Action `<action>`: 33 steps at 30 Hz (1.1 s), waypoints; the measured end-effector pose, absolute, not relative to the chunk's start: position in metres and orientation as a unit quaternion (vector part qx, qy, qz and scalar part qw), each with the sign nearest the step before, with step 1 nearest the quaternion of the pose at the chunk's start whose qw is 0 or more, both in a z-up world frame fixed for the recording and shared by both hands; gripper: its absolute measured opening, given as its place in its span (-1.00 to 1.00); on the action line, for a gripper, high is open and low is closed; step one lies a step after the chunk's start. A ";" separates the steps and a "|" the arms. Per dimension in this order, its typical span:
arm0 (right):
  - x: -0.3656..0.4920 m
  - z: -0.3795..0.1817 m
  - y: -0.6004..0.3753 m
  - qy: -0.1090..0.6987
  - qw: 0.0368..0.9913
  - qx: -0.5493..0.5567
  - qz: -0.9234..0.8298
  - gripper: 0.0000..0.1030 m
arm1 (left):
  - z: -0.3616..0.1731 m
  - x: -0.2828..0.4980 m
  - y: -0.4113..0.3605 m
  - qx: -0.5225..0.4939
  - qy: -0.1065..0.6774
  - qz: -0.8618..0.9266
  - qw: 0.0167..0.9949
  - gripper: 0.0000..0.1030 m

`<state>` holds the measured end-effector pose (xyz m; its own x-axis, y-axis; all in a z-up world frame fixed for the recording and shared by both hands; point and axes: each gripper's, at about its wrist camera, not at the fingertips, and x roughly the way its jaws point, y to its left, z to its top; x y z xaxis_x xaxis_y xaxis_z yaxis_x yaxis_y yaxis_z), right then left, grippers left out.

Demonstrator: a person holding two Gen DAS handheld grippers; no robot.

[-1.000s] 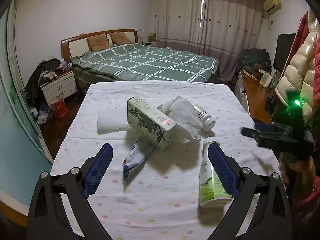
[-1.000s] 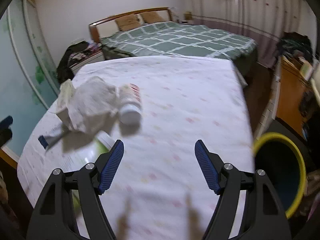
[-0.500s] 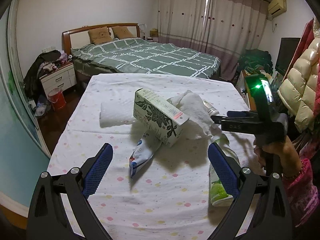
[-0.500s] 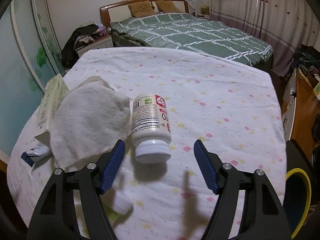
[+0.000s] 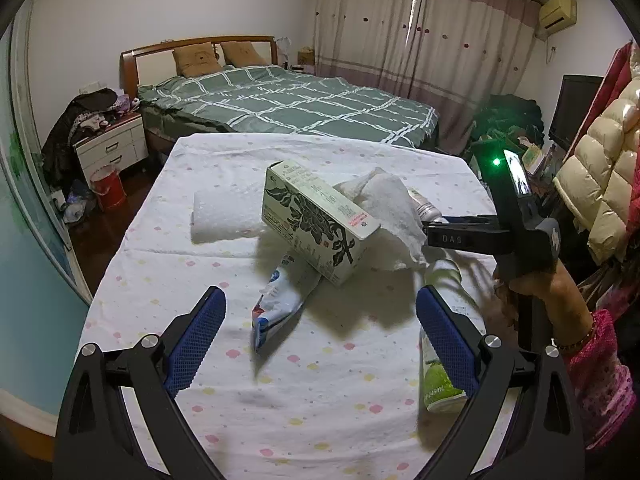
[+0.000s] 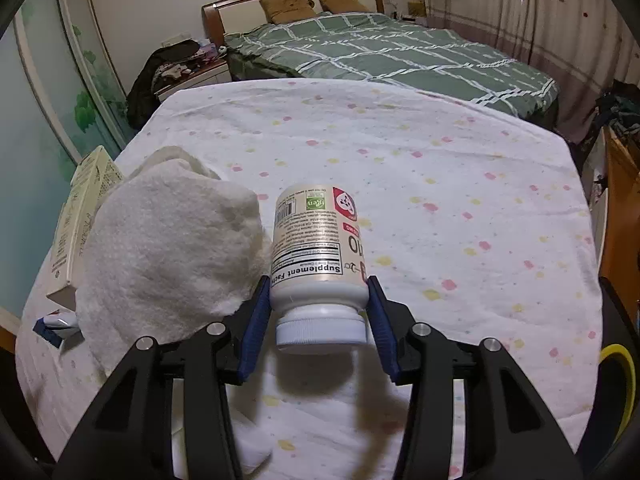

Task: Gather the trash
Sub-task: 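Grasp the white pill bottle with the right gripper, then carry the pill bottle over the bin and open the right gripper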

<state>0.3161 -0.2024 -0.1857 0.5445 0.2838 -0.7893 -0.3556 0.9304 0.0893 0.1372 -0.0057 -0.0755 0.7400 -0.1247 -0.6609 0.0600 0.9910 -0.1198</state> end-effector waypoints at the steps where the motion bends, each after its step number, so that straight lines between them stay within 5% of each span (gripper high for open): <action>1: 0.315 -0.184 -0.204 0.440 0.879 -0.039 0.182 -0.12 | -0.076 0.137 -0.006 -0.045 0.358 -0.051 0.931 0.84; 22: 0.233 -0.155 -0.332 0.403 0.908 0.043 0.109 -0.12 | -0.078 0.140 -0.033 -0.026 0.358 -0.066 0.931 0.84; 33: 0.203 -0.196 -0.472 0.433 0.893 0.113 -0.054 -0.12 | -0.076 0.141 -0.058 -0.007 0.364 -0.085 0.928 0.84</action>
<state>0.2032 -0.4719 -0.1964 0.6192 0.0022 -0.7853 0.1935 0.9687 0.1552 0.1406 -0.0580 -0.0762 0.7213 -0.1627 -0.6733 0.1524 0.9855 -0.0748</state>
